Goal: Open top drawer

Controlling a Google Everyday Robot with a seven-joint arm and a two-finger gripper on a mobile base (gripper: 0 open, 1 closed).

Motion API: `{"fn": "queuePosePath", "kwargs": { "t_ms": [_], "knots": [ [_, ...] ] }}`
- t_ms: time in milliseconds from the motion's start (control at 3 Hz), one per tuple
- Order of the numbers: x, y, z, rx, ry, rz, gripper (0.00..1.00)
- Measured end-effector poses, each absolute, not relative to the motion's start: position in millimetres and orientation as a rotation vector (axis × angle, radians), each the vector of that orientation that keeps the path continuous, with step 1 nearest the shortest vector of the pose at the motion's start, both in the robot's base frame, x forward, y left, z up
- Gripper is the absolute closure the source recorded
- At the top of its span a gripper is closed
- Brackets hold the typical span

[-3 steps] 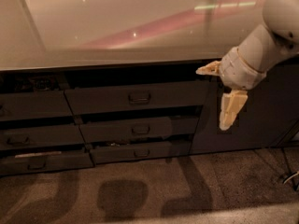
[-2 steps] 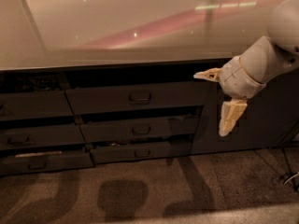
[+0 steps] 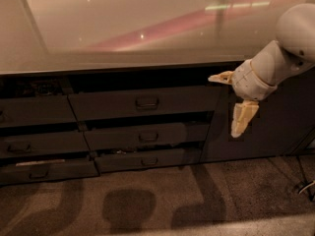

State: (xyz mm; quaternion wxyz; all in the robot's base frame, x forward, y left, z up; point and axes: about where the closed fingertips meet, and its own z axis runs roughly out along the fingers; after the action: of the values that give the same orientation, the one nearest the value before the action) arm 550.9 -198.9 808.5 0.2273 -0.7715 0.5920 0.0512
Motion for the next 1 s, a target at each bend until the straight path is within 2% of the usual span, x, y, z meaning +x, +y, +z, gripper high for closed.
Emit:
{"fn": "queuePosePath", "kwargs": {
  "t_ms": [667,1000],
  "knots": [
    [621,-244,769,-2.042,1.642,0.245,0.00],
    [621,-244,769,-2.043,1.642,0.246,0.00]
  ]
}}
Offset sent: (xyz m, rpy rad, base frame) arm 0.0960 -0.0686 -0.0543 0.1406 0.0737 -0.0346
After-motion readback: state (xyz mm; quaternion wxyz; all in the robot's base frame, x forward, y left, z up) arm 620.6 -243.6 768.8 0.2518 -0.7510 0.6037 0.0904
